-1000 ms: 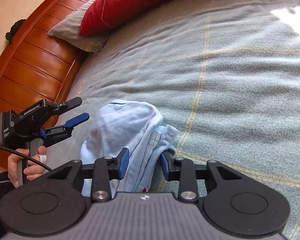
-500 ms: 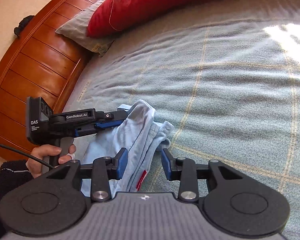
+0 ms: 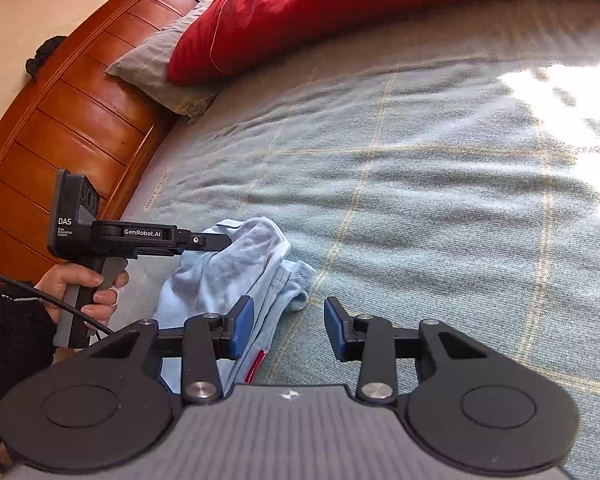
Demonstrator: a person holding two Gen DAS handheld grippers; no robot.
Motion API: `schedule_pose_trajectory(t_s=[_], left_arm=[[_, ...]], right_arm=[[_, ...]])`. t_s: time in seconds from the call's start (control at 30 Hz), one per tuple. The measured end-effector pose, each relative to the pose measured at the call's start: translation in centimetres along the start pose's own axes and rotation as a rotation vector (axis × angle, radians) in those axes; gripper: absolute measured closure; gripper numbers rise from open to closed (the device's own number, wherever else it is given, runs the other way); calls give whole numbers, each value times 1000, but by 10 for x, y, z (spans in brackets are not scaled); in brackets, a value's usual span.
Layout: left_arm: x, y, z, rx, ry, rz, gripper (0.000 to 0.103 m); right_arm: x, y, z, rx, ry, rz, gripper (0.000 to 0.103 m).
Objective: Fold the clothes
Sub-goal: 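Lower the folded shirt onto the bed and open both grippers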
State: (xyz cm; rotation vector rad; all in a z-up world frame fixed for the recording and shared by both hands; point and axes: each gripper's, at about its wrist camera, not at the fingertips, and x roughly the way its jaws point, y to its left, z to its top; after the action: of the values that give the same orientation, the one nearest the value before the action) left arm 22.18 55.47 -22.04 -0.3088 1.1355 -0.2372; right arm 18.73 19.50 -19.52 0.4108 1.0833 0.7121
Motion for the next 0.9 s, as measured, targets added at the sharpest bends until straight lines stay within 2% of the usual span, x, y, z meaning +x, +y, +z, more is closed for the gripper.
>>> schedule_pose_trajectory(t_s=[0.07,0.1,0.17,0.2,0.23,0.47,0.57,0.67,0.7,0.77,0.8,0.83,0.9], left_arm=[[-18,-4,-2,13,-119,-23,92],[-33,-4,-2,13,-234,-45,91],[-43,0,3,-15,-296,-32,86],[-48,3,6,-29,-328,-25,75],[-52,4,8,-43,-354,-18,70],[-59,-4,-23,-61,-201,5,68],[-72,-11,-62,-85,-151,32,67],[-82,-20,-102,-94,-112,42,58],[-84,-23,-115,-91,-97,49,58],[-78,-24,-139,-57,-54,137,56],[-75,-22,-148,-20,-53,184,62],[-74,-16,-153,-21,-67,191,71],[-81,-5,-150,-141,-88,151,71]], right_arm=[[-1,-3,2,12,-7,-1,60],[-2,-4,3,17,-10,-1,60],[-2,-5,3,16,-14,-2,60],[-2,-5,4,15,-15,-2,60],[-1,-4,3,13,-12,-2,60],[2,5,-1,-10,10,24,60],[1,11,-3,-28,17,41,60],[1,18,-4,-44,27,54,60],[2,19,-4,-48,34,58,60],[3,23,-6,-60,47,67,60],[4,26,-7,-69,56,71,60],[4,28,-8,-78,64,74,60],[5,34,-12,-91,82,84,60]])
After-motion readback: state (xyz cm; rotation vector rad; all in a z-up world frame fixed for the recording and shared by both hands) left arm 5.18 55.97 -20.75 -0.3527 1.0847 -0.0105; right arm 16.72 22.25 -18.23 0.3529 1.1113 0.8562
